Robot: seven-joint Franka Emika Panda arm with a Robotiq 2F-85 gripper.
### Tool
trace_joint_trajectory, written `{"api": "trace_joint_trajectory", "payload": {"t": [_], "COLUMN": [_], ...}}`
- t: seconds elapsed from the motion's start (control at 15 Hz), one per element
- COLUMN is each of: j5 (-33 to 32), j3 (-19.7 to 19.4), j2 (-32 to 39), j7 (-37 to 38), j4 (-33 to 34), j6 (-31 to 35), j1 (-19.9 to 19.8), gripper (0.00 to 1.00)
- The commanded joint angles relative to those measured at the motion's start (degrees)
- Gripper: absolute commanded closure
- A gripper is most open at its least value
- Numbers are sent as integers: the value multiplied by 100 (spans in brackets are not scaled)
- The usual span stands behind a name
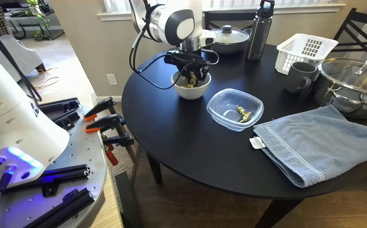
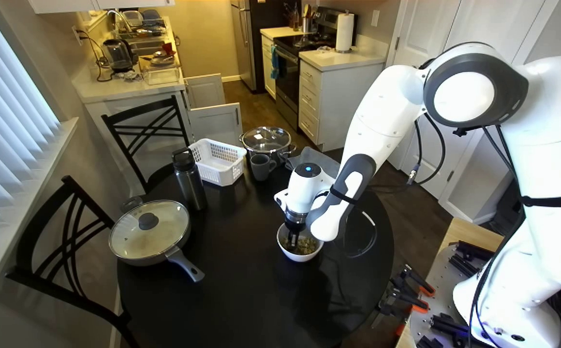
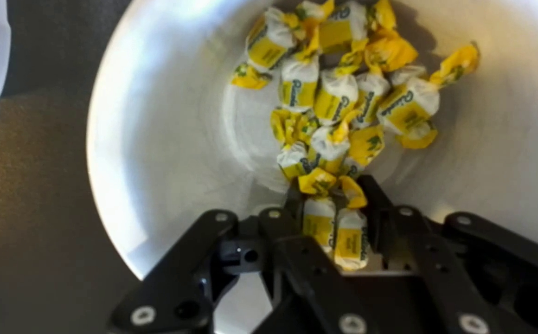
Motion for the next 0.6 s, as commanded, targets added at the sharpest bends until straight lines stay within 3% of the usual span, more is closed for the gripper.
{"api": "trace_joint_trajectory", "payload": {"t": [0.0, 0.53], "j5": [-86, -129], "j3": [-42, -238], "j2": [-414, -1335], "j7": [-54, 19], "j4": [-265, -491], "j6": [-85, -511], "j1": [-5, 64], "gripper": [92, 92]}}
